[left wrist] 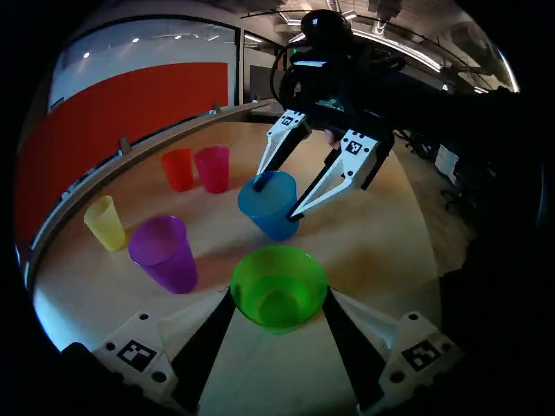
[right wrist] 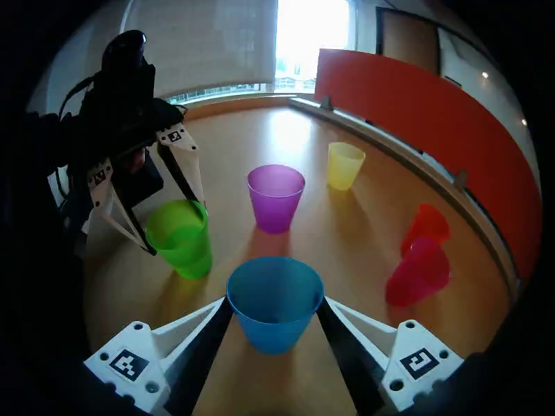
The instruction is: Pour water
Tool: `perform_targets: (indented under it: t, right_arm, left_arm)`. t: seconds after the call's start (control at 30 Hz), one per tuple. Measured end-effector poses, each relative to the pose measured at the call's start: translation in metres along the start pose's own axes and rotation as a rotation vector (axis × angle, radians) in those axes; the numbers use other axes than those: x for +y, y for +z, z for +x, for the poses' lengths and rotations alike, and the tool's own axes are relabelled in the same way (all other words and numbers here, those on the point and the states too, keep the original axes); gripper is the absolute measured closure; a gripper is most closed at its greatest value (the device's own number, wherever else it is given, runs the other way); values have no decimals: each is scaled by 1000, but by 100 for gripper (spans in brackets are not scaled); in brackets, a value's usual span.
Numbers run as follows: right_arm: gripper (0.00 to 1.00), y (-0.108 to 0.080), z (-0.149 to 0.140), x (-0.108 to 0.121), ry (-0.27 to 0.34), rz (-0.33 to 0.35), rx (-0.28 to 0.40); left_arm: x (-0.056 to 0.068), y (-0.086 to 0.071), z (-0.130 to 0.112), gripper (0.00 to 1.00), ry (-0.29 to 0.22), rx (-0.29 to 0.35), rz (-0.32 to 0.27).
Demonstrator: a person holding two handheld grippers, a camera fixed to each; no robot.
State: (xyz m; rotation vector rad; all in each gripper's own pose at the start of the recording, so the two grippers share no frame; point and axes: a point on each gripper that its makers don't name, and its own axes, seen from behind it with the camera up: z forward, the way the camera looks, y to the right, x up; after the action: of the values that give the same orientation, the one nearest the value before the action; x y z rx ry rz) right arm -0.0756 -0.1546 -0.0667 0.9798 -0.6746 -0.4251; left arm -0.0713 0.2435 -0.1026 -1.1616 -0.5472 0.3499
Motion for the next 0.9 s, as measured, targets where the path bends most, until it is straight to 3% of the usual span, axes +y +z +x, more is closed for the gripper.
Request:
perform_targets:
  t: [0.7,0.9]
  right_arm:
    - [9,-14,-21,-2,27,-22,-4]
    - [6,-12,-27,-2,25,-26,-21]
  left_arm:
    - [1,2,0,13,28,-16,14]
    - [3,2,0,8,27,-16,9]
